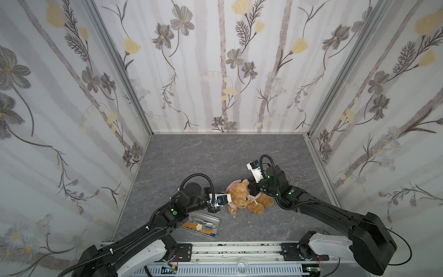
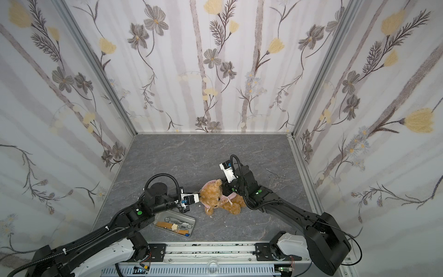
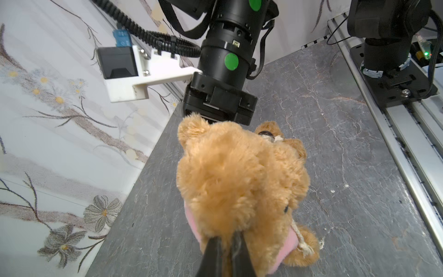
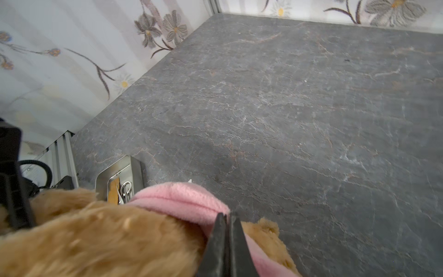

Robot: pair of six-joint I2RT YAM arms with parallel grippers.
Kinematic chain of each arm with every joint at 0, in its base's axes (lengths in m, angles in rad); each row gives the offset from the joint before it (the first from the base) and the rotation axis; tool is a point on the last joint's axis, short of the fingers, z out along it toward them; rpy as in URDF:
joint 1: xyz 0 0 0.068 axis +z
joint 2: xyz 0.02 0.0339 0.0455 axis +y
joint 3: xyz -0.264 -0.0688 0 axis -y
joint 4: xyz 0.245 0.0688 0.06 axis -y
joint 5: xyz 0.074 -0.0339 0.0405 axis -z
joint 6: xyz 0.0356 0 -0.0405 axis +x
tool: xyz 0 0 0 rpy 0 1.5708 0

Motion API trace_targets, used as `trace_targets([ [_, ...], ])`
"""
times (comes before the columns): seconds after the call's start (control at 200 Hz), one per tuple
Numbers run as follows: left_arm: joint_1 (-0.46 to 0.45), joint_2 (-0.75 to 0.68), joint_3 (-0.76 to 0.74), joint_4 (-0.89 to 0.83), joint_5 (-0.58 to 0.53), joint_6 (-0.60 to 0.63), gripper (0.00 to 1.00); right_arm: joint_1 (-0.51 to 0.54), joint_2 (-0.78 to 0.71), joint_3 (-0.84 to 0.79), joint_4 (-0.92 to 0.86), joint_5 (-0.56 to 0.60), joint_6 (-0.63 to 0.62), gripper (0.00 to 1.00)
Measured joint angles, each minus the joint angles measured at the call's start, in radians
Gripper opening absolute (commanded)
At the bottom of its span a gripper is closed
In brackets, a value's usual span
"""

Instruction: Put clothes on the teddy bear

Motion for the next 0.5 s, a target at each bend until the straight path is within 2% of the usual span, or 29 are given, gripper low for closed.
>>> trace_targets([
  [0.07, 0.000, -0.005, -0.003, 0.000, -0.001, 0.000, 0.00, -0.022, -0.001, -0.013, -0.003, 0.014, 0.045, 0.02],
  [0.18, -0.001, -0.009, -0.004, 0.007, -0.019, -0.021, 0.00, -0.055, -0.024, -0.031, -0.010, 0.019, 0.078, 0.28],
  [0.27, -0.001, -0.009, -0.004, 0.024, -0.042, -0.089, 0.00, -0.074, -0.103, -0.054, -0.010, 0.027, 0.065, 0.44],
  [0.375, -0.001, 0.013, 0.000, 0.063, -0.106, -0.256, 0.00, -0.082, -0.241, -0.092, 0.023, -0.013, 0.032, 0.55],
  [0.5, -0.002, 0.055, 0.040, 0.084, -0.196, -0.556, 0.00, -0.096, -0.363, -0.166, 0.088, -0.059, 0.018, 0.58],
])
